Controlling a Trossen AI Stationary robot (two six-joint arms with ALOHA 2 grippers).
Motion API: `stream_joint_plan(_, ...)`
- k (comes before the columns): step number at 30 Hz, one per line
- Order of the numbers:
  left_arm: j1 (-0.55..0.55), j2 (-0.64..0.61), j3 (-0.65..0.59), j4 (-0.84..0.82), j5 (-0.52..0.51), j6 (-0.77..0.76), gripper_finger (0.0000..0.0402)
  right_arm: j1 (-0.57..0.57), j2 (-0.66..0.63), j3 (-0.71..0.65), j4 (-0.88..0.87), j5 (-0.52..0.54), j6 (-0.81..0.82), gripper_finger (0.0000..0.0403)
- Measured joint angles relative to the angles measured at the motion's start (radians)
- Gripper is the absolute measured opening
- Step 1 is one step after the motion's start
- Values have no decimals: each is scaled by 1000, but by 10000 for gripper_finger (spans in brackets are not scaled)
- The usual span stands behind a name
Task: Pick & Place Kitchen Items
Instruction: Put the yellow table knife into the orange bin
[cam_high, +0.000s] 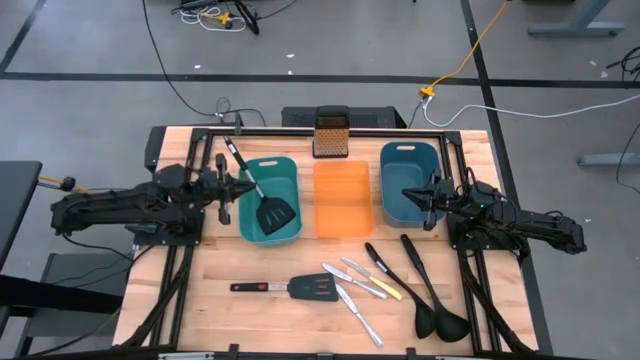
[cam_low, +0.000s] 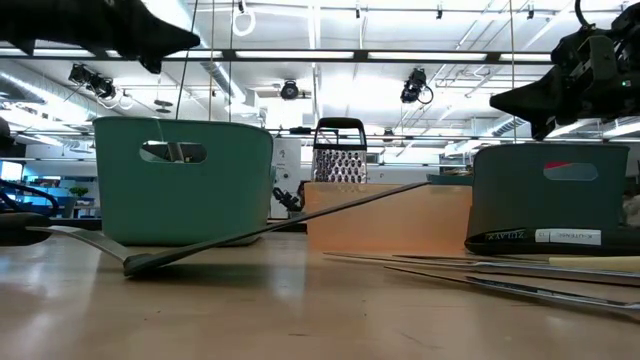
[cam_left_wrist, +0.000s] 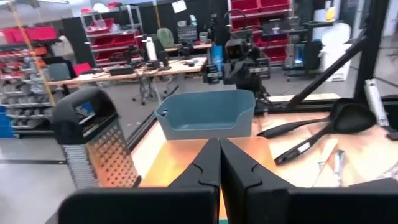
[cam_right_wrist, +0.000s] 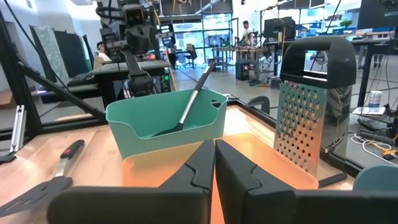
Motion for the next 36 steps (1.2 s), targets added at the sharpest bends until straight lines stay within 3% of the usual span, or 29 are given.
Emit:
stream_joint_plan(18,-1,-101,-212,91,-2,41,1,0,0,0,-23,-27,34,22)
stream_joint_plan(24,-1,-156,-250,102,-9,53,3,0,6,16,95,-19,22,21)
stream_joint_plan(30,-1,-178,-252,135,1,41,5,18,124,184,31,-35,15,5)
stream_joint_plan(36,-1,-177,-252,139,2,25,5,137,430,480,-242,-21,36,4)
